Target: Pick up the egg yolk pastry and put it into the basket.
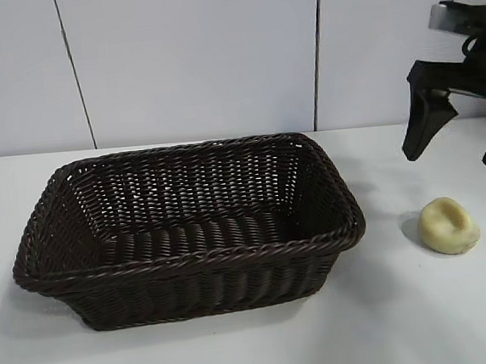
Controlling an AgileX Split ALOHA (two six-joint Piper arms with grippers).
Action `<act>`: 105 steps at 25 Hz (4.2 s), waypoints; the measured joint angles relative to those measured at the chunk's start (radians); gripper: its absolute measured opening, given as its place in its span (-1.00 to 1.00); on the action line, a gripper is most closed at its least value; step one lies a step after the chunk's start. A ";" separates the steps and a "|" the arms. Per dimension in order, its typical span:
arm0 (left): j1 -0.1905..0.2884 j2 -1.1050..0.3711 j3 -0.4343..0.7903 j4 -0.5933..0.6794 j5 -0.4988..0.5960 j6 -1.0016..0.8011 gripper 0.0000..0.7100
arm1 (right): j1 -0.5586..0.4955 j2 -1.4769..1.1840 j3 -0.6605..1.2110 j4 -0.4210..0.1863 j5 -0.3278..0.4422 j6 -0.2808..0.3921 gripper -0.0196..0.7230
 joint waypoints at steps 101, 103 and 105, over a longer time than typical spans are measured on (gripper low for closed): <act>0.000 0.000 0.000 0.000 0.001 0.000 0.85 | 0.527 0.152 -0.418 0.117 0.082 0.112 0.82; 0.000 0.000 0.000 0.000 0.001 0.000 0.85 | 0.527 0.152 -0.463 0.054 0.115 0.146 0.82; 0.000 0.000 0.000 0.000 0.001 0.000 0.85 | 0.527 0.152 -0.495 -0.040 0.147 0.212 0.82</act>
